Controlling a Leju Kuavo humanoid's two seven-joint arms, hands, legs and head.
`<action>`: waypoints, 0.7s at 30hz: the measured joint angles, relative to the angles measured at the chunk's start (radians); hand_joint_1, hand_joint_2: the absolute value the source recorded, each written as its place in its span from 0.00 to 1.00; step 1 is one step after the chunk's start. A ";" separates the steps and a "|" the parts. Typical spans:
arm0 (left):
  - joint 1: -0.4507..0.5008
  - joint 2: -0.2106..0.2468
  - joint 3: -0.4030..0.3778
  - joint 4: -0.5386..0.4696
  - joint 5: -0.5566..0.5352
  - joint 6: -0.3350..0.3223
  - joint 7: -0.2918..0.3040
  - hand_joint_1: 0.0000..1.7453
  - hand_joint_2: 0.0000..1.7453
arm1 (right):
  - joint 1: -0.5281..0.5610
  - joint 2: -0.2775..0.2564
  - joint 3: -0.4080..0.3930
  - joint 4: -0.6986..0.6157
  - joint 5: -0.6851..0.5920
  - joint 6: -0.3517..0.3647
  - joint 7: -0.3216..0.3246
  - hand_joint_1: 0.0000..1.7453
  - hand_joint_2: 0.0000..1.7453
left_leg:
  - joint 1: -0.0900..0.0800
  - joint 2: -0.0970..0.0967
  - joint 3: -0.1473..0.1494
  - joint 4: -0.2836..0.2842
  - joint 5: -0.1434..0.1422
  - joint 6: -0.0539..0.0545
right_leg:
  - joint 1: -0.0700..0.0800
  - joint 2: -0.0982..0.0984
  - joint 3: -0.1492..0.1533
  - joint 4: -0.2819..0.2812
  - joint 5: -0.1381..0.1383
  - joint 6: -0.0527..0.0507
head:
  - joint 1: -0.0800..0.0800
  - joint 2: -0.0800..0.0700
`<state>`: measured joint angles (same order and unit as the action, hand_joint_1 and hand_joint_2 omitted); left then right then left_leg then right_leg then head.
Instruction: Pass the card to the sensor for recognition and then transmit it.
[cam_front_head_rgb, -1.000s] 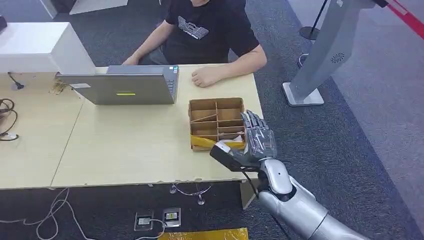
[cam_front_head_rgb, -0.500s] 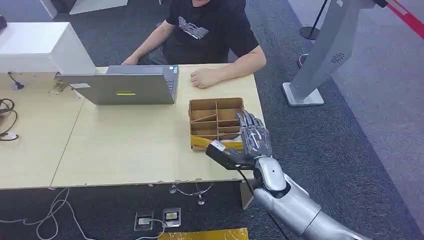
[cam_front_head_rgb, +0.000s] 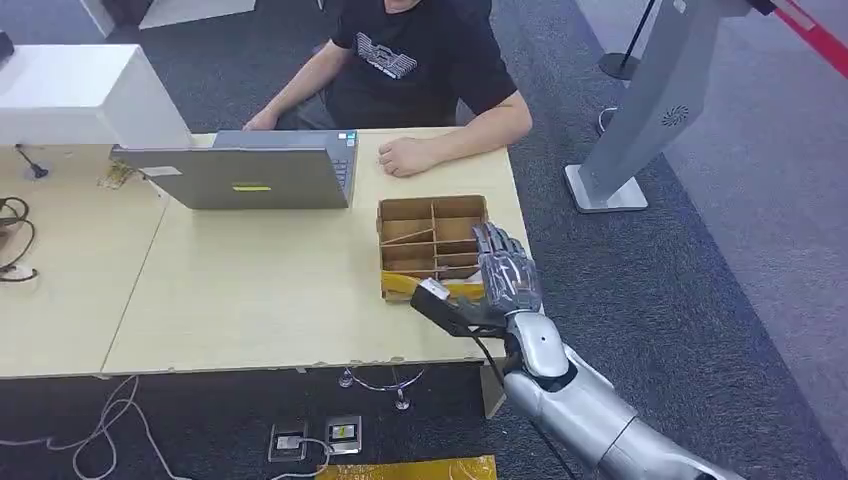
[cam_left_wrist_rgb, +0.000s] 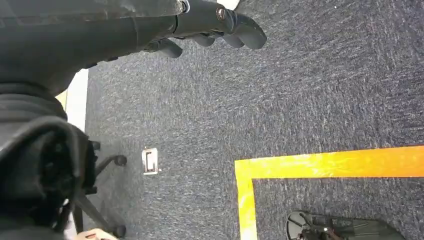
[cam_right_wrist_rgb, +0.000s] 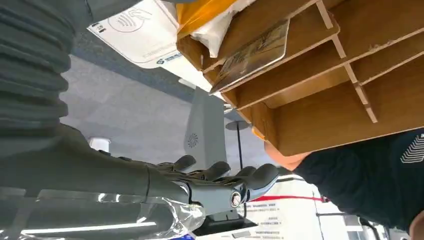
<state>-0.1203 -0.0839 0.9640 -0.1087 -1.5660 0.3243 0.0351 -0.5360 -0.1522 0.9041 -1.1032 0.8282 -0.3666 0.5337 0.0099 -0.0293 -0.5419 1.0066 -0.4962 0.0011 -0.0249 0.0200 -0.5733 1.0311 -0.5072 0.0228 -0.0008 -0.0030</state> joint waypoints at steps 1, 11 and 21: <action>0.000 0.000 0.000 0.000 0.000 0.000 0.000 0.00 0.00 | -0.001 0.000 0.000 0.002 0.000 0.000 0.000 0.00 1.00 | 0.000 0.000 0.000 0.000 0.000 0.000 | 0.000 0.000 0.000 0.000 0.000 0.000 | 0.000 0.000; 0.000 0.000 0.000 0.000 0.000 0.000 0.000 0.00 0.00 | -0.006 0.002 0.000 0.029 -0.003 0.001 0.000 0.00 1.00 | 0.000 0.000 0.000 0.000 0.000 0.000 | 0.000 0.000 0.000 0.000 0.000 0.000 | 0.000 0.000; 0.000 0.003 0.000 0.000 0.000 -0.001 0.005 0.00 0.00 | -0.016 0.021 0.010 0.071 -0.007 -0.005 -0.022 0.00 1.00 | 0.000 0.000 0.000 0.000 0.000 0.000 | 0.000 0.000 0.000 0.000 0.000 0.000 | 0.000 0.000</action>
<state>-0.1201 -0.0805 0.9640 -0.1087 -1.5660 0.3235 0.0397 -0.5525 -0.1308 0.9144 -1.0319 0.8209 -0.3712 0.5115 0.0100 -0.0294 -0.5419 1.0065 -0.4961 0.0011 -0.0248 0.0199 -0.5732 1.0311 -0.5072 0.0228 -0.0008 -0.0031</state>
